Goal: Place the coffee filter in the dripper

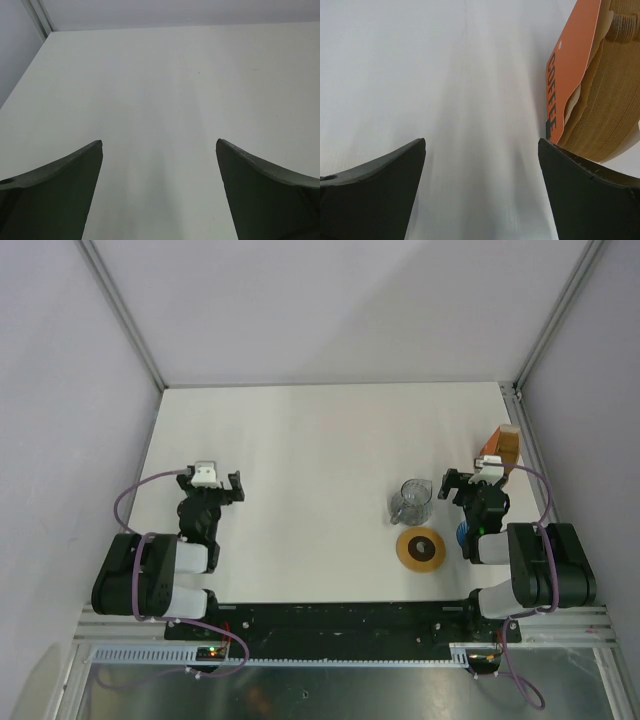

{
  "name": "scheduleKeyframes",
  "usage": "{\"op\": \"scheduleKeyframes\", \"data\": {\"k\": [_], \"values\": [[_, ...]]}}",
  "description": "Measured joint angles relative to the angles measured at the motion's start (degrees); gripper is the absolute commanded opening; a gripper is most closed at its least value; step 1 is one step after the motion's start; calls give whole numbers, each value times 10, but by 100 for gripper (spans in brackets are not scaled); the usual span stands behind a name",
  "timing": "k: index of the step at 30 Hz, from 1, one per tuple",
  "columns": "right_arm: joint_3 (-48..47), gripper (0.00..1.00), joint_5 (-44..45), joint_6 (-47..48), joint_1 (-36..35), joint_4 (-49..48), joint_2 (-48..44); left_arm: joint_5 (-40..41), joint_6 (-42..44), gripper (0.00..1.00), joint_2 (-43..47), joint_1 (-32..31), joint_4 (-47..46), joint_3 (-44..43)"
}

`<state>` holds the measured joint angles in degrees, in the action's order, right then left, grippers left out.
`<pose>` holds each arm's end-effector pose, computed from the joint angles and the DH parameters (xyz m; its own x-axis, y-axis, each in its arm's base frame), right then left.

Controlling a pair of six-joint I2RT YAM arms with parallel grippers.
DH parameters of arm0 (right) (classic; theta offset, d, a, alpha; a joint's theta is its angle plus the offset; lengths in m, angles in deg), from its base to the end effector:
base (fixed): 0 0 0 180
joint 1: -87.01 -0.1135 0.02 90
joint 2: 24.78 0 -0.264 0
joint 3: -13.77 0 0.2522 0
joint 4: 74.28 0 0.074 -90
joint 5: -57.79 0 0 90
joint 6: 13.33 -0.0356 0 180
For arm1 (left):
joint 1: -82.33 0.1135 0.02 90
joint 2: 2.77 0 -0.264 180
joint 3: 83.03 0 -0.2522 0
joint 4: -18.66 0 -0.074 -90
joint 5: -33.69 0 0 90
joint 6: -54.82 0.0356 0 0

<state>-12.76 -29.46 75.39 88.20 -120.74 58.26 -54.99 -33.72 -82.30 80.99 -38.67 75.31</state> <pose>0.2350 -0.0066 0.1461 -0.1729 0.0259 -0.9846 0.0719 0.9973 0.0136 0.2157 -0.0042 0.1585 -0.0094 0.0257 -0.9996 0.0006 0.9997 0.0257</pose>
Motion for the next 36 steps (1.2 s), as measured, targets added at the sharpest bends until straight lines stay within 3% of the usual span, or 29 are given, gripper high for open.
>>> {"op": "scheduleKeyframes", "data": {"k": [7, 13, 17, 24, 28, 32, 36], "values": [[-14, 99, 5, -2, 1, 45, -12, 0, 0, 100, 0, 0, 0, 0], [-73, 97, 17, -29, 14, 163, -100, 0, 0, 100, 0, 0, 0, 0], [-125, 92, -26, -64, 26, 250, -176, 0, 0, 100, 13, 0, 27, -2], [-272, 82, -68, -122, 6, 475, -200, -37, 2, 100, 55, 6, 210, -134], [-363, 79, -39, -124, -58, 640, -158, -78, 17, 100, 74, 6, 321, -226], [-437, 66, -12, -110, -129, 765, -100, -128, 44, 100, 86, 6, 468, -329], [-462, 63, -7, -104, -144, 843, -60, -162, 67, 100, 91, 6, 588, -409]]}}
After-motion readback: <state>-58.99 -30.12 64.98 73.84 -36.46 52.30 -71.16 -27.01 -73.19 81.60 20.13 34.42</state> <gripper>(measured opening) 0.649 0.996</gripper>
